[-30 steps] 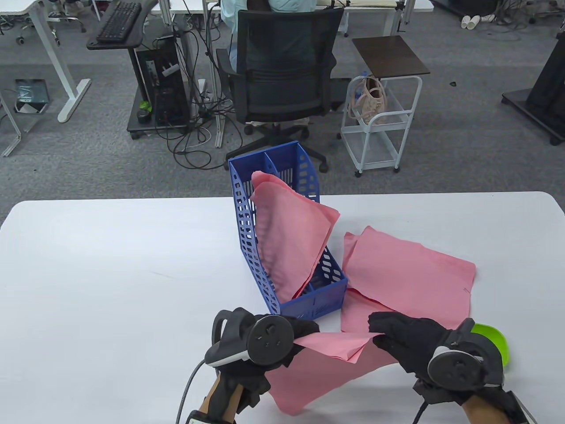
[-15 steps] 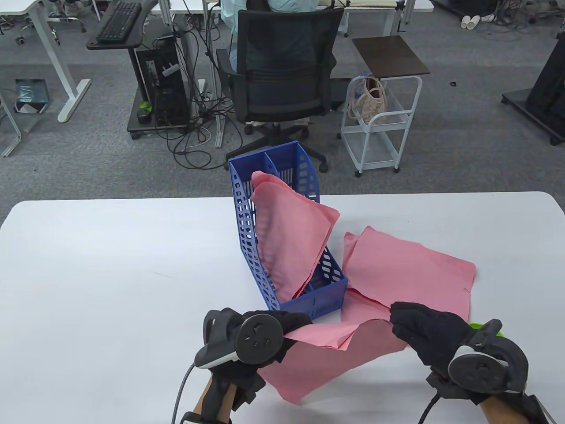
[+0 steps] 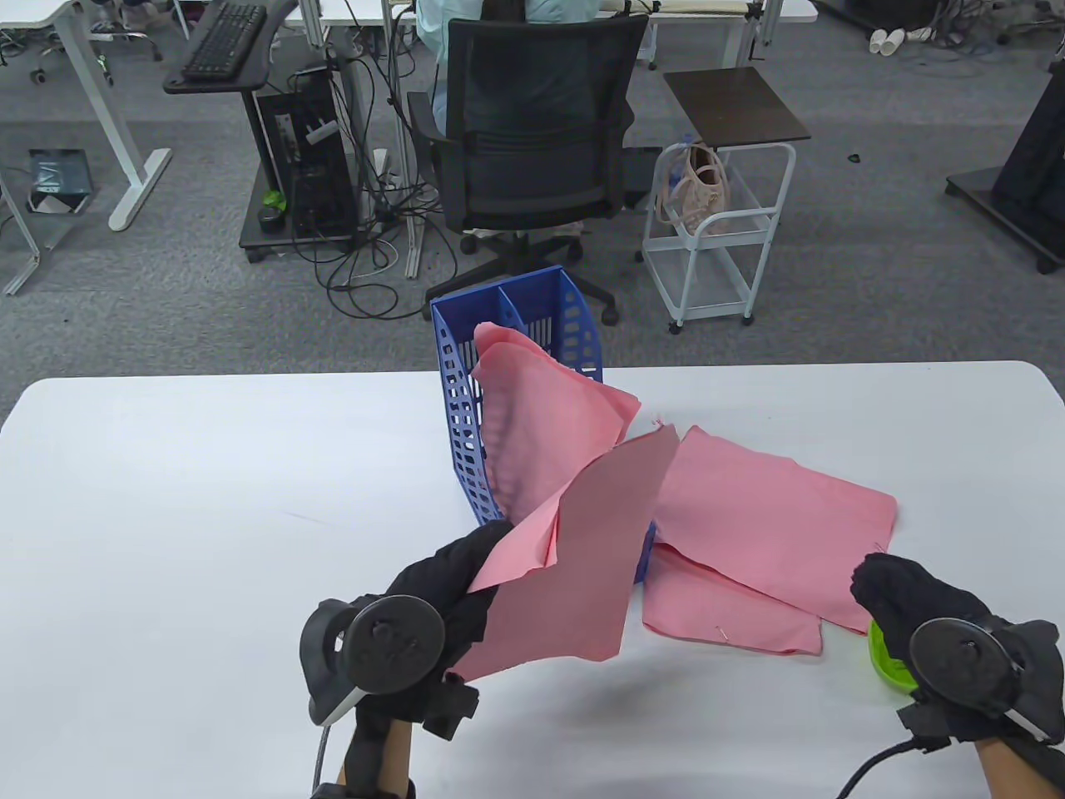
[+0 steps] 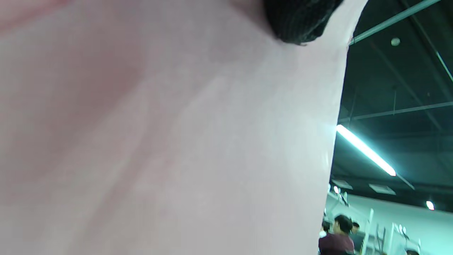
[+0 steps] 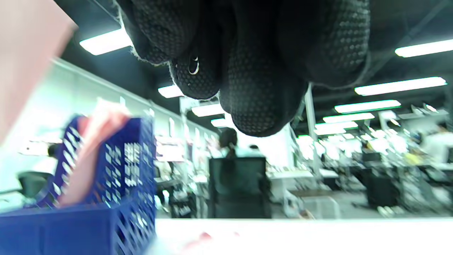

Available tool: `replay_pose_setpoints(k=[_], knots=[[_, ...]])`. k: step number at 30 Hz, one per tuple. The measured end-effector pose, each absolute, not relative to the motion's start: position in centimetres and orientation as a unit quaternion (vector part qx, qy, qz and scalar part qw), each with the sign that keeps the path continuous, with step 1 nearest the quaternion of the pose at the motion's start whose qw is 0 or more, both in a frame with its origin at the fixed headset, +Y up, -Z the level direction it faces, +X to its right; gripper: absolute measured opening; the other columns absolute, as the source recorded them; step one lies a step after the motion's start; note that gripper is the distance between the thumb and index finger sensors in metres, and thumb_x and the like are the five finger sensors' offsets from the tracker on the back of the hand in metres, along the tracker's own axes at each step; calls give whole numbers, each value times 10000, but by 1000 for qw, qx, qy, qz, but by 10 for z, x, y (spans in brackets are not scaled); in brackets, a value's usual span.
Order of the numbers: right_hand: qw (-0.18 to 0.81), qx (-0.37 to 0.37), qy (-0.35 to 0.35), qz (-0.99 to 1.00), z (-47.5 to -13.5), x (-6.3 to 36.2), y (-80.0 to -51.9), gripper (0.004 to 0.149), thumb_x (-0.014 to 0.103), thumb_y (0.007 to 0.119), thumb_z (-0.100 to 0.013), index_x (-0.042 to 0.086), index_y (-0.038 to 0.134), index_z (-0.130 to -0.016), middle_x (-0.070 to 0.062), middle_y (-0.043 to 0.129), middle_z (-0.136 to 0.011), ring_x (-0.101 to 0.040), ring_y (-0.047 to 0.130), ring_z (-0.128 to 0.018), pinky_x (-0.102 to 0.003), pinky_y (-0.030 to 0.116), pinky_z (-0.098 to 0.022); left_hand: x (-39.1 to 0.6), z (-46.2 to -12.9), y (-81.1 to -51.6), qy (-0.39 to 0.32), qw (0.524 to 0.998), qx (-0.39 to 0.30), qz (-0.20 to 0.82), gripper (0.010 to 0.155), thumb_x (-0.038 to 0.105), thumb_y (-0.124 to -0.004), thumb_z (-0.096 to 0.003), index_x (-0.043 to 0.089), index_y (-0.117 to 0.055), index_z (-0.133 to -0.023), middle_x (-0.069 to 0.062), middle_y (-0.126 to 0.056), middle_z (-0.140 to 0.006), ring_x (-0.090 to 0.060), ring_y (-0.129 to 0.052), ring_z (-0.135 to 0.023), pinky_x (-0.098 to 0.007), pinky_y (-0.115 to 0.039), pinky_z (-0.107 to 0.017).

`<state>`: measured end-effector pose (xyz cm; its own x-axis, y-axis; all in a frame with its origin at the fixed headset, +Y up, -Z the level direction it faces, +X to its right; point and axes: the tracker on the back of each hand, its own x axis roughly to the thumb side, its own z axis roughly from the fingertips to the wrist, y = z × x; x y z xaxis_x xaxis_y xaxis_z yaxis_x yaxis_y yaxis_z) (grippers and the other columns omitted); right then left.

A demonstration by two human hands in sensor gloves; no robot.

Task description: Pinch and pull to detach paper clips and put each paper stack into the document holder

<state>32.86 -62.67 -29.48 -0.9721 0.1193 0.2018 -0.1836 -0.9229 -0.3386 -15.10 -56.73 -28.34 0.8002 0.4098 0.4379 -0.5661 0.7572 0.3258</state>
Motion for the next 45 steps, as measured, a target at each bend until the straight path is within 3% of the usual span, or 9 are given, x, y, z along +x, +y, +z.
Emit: replay_pose_setpoints(k=[9,14,21,24,30,38,39,45], knots=[[78,-40,-14,996,-323,377,-698,354,294,644,-591,143,758,-891,-209,818,-955,-333,970,-596,-396,794,-459,-156,-281,-566,-147,912,253,288,469,311,-651,-570,143,-740,-999,-77,-967,-809,-161,-1114,-495,-247,-969,-336],[90,-64,24,994,-328,389,-711,381,298,635,-599,142,730,-934,-230,763,-1013,-378,924,-709,-441,762,-532,-155,-282,-566,-141,913,253,287,480,298,-647,-573,125,-717,-1015,-92,-952,-828,-165,-1117,-493,-234,-973,-327],[90,-59,8,994,-327,388,-702,417,315,628,-602,148,702,-977,-237,694,-1078,-439,833,-847,-511,696,-633,-152,-281,-565,-142,914,253,283,493,287,-644,-576,105,-692,-1032,-109,-935,-851,-167,-1119,-488,-224,-976,-318],[90,-52,-1,995,-329,385,-690,510,366,609,-604,131,620,-1056,-256,594,-1142,-496,701,-965,-574,605,-711,-147,-280,-563,-152,917,244,275,496,280,-644,-578,103,-683,-1040,-115,-928,-863,-171,-1118,-494,-225,-975,-318],[86,-27,-34,995,-337,373,-661,627,429,594,-600,106,499,-1129,-285,483,-1188,-541,558,-1044,-625,508,-760,-127,-280,-545,-147,930,226,251,500,276,-645,-582,100,-675,-1049,-118,-919,-877,-175,-1117,-502,-228,-974,-325],[86,26,-98,991,-339,356,-644,653,443,594,-596,104,470,-1140,-285,463,-1194,-546,530,-1054,-630,494,-765,-100,-279,-495,-53,977,137,154,536,237,-641,-605,49,-600,-1105,-178,-868,-945,-213,-1109,-539,-244,-973,-359],[87,31,-105,990,-338,356,-645,652,445,594,-596,105,473,-1139,-284,466,-1193,-544,532,-1055,-628,497,-765,-95,-281,-491,-38,982,129,130,554,274,-628,-593,56,-593,-1101,-211,-859,-937,-248,-1098,-534,-284,-957,-352],[97,49,-107,988,-337,360,-647,658,445,598,-594,103,471,-1142,-287,463,-1194,-549,519,-1058,-636,484,-767,-62,-316,-485,31,990,123,61,542,225,-640,-608,39,-582,-1114,-184,-856,-959,-216,-1106,-564,-247,-974,-380]])
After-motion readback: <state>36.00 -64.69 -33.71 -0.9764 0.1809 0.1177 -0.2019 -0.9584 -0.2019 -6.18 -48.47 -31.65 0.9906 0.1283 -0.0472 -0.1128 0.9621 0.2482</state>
